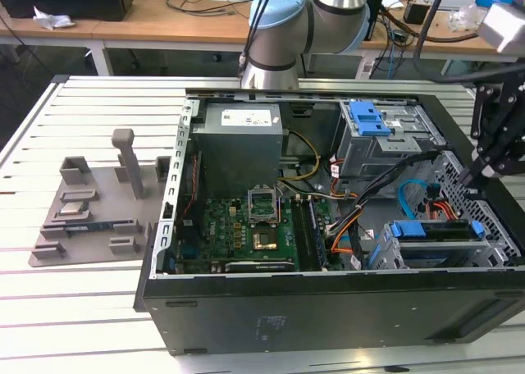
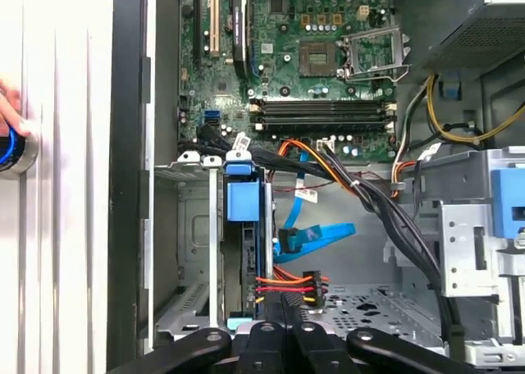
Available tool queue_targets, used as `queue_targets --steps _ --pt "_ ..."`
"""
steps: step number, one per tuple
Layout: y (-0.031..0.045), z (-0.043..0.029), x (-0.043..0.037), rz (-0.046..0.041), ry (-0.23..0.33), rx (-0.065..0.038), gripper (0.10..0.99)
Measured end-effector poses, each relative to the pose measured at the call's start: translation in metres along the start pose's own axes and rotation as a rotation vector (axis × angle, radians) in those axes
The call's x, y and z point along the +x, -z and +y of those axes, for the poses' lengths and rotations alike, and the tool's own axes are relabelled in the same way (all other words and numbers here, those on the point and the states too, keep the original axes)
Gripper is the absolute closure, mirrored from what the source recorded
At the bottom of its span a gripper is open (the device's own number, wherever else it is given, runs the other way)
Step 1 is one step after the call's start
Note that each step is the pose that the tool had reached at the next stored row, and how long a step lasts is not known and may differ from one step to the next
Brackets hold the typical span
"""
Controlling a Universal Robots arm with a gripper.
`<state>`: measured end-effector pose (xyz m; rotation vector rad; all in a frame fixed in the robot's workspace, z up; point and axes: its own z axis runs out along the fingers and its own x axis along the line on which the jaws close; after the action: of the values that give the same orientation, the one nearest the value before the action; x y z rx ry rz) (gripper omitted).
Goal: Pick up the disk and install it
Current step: 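Insert the first disk wire, then insert the second disk wire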
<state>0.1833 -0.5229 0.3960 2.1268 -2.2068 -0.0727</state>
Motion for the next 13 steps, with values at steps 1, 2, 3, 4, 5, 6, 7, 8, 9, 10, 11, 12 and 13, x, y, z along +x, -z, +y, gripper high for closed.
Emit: queue_targets --steps 1,2,3,4,5,6,7,8,9,10,11,12,13 --pt "0.0011 0.0001 0.0001 -0.0003 0.000 0.000 0.980" --pt "0.0013 0.0001 0.0000 -0.0001 0.000 0.000 0.980" --pt "0.0014 0.0001 0.0000 0.0000 0.000 0.000 0.980" --pt "0.0015 0.0001 0.0000 0.0000 0.000 0.000 0.980" --pt "0.0016 0.0001 0.0000 0.0000 0.000 0.000 0.980" --pt "0.0018 0.0001 0.0000 -0.0001 0.000 0.000 0.973" --pt "0.0019 0.0001 0.0000 0.0000 0.000 0.000 0.914" --pt "0.0019 0.0001 0.0000 0.0000 0.000 0.000 0.851" --pt "0.0019 0.0001 0.0000 0.0000 0.000 0.000 0.851" --pt "0.0020 0.0002 0.0000 0.0000 0.000 0.000 0.784" --pt "0.0020 0.0002 0.0000 0.0000 0.000 0.000 0.784" --pt "0.0021 0.0002 -0.0008 0.0001 0.000 0.000 0.784" --pt "0.0020 0.0003 -0.0053 0.0000 0.000 0.000 0.784"
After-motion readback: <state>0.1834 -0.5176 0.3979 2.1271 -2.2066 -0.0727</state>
